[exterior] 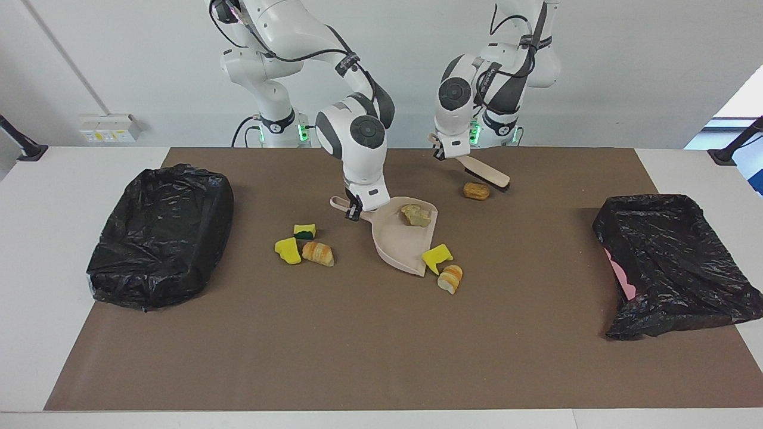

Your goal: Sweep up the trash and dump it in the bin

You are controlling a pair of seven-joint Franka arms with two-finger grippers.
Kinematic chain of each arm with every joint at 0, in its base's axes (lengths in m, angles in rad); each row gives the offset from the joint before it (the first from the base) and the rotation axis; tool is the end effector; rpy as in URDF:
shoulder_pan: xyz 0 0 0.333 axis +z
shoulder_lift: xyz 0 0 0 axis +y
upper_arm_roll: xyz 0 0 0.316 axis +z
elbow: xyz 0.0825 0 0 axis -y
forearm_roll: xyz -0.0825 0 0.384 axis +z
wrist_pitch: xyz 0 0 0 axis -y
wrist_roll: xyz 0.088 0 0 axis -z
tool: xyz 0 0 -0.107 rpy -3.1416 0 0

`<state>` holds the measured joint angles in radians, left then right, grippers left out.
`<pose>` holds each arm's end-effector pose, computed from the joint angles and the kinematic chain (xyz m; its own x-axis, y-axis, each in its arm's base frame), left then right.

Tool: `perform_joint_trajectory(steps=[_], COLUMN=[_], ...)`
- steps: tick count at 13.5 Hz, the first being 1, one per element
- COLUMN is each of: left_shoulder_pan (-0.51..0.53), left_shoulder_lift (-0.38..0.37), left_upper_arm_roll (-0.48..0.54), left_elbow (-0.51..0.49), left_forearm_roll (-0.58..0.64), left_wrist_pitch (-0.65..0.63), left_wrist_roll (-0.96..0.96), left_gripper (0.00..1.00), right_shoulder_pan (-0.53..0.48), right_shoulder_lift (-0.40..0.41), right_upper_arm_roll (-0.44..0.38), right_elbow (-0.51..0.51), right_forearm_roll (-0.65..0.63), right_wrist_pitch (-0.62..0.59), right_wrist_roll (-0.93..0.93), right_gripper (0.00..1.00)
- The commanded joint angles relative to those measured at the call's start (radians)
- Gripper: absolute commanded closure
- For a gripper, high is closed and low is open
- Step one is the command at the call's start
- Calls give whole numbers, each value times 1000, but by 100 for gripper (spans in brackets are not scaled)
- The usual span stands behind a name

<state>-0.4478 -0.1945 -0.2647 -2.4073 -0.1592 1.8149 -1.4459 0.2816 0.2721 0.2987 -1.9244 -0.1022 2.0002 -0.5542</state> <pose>0.3077 -0.2823 0.3598 0.6596 0.7412 -0.1247 0.6580 -0.6496 -0.3810 0.5001 0.3123 0.3416 0.3672 0.9169 -0.1567 0.9189 -0.3837 -0.0918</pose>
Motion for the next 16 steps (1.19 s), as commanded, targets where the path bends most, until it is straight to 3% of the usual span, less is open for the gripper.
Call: perform_joint_trajectory(steps=[1, 6, 11, 16], left_shoulder_pan=[14, 92, 100, 139], left_shoulder_lift=[-7, 81, 188, 190], left_upper_arm_roll=[-5, -5, -4, 1], left_elbow=[-30, 20, 174, 273], left_forearm_roll=[-13, -13, 1, 52], left_wrist_pitch=[110, 306, 336, 281], left_wrist_roll=[-36, -7, -4, 110], left_gripper=[100, 100, 100, 100], right_shoulder_pan=[-7, -7, -7, -7], right_shoulder_lift=[-2, -5, -5, -5], right_upper_arm_roll=[8, 8, 8, 8], right_elbow=[-25, -24, -25, -25], right_forearm_roll=[21, 35, 35, 35], right_wrist_pitch=[14, -1, 0, 2], right_wrist_roll=[62, 66, 66, 66], right_gripper=[100, 100, 100, 100])
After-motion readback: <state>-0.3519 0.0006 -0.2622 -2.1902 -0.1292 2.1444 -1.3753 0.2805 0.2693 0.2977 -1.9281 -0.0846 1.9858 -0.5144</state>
